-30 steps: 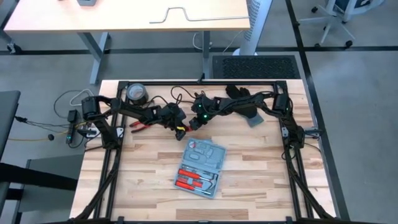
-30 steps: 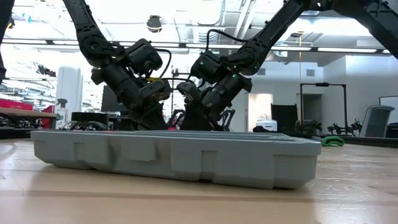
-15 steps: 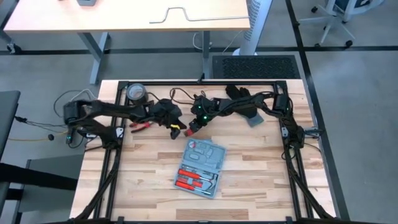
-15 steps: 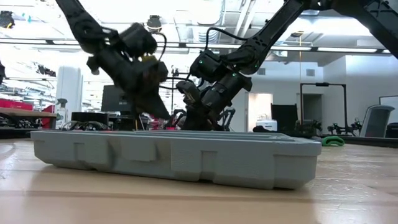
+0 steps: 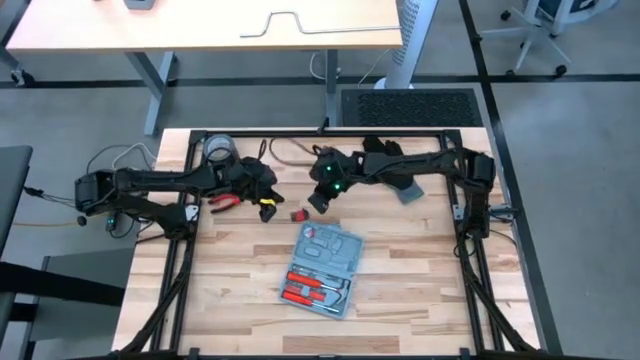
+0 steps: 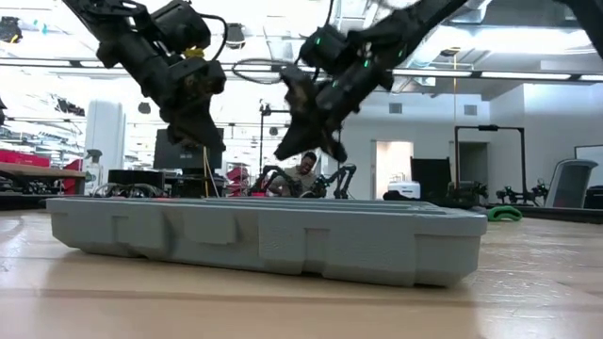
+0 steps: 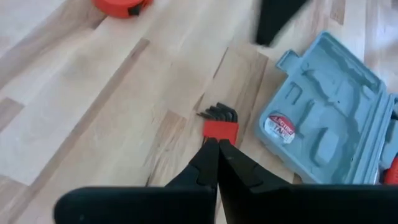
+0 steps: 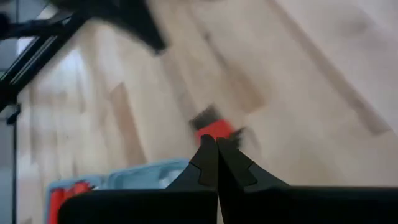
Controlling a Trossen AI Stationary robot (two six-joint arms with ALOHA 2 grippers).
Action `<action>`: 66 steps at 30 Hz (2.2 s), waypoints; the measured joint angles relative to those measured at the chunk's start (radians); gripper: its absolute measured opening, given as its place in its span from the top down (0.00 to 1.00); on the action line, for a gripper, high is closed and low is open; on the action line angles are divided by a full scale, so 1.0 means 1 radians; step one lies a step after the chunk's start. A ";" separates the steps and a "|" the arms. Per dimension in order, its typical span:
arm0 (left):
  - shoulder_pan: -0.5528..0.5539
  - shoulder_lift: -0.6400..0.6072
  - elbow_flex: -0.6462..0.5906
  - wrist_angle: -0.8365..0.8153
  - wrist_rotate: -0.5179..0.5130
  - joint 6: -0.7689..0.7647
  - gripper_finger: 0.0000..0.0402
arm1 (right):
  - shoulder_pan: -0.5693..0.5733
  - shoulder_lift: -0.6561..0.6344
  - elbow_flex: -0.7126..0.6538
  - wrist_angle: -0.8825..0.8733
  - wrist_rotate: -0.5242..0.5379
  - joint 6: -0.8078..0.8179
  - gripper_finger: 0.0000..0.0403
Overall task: Prefit tool cases
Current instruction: Put the orange hex key set into the gray tool case
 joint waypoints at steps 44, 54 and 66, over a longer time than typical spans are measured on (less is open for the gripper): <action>-0.074 0.468 -0.029 0.424 0.088 -0.141 1.00 | -0.069 0.179 0.001 0.057 -0.142 0.130 0.50; -0.055 0.471 -0.027 0.461 0.057 -0.141 1.00 | -0.079 0.205 0.004 0.055 -0.164 0.148 0.50; -0.059 0.498 -0.017 0.460 0.063 -0.152 1.00 | -0.056 0.227 0.005 0.054 -0.173 0.176 0.53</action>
